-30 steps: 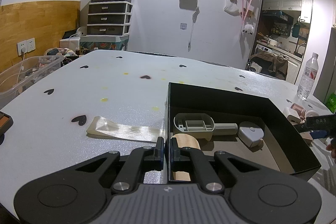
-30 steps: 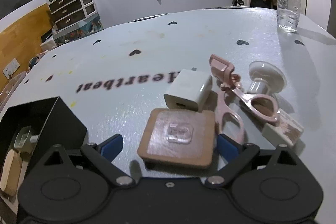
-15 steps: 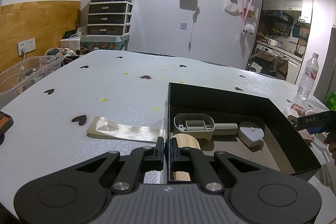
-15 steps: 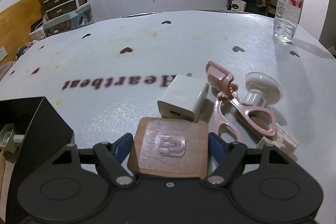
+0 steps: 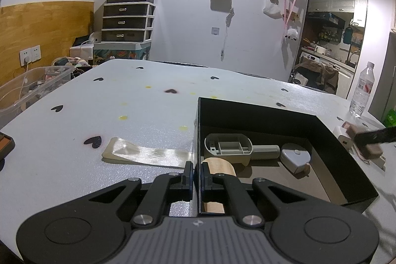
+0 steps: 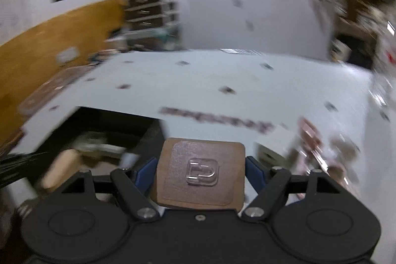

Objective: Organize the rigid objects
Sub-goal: 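Carry the brown pad over the black box and release it inside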

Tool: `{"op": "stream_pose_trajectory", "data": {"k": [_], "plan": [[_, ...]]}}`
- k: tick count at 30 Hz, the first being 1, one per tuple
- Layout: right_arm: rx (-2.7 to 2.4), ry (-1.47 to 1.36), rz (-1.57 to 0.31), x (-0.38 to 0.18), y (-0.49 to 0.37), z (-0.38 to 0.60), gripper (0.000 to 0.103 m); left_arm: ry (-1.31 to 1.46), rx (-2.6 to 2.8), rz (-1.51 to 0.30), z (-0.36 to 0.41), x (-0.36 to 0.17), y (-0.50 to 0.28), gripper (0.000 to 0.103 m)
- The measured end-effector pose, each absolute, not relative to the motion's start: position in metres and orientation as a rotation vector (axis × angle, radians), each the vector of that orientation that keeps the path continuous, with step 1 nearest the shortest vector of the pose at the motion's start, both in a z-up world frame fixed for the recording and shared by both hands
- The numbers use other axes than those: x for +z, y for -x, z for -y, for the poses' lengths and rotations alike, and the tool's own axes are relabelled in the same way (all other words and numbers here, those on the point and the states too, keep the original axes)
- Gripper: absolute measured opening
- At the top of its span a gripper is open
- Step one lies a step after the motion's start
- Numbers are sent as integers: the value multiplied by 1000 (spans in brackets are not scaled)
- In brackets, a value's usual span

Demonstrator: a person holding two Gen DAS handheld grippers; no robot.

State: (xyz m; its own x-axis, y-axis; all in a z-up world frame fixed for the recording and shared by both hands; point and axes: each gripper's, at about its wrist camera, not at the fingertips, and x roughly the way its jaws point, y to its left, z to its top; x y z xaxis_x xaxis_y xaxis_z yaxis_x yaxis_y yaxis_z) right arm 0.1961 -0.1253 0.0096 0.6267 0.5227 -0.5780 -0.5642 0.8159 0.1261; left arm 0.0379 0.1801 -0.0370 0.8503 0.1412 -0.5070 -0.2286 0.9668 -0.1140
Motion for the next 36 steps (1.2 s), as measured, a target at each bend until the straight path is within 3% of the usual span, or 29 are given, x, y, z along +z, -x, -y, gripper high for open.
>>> {"op": "stream_pose_trajectory", "data": {"k": [5,20,36], "plan": [[763,82,-626,28,-183,96,78,173,197,-519,-180,-37,-38,5],[740,30,-935,-3,-182,-16,78,172,196,-519,-180,-37,-38,5],[604,-31,-1078,-25,-198,-46,78,171,193,-519,-180,-37,-39,6]]}}
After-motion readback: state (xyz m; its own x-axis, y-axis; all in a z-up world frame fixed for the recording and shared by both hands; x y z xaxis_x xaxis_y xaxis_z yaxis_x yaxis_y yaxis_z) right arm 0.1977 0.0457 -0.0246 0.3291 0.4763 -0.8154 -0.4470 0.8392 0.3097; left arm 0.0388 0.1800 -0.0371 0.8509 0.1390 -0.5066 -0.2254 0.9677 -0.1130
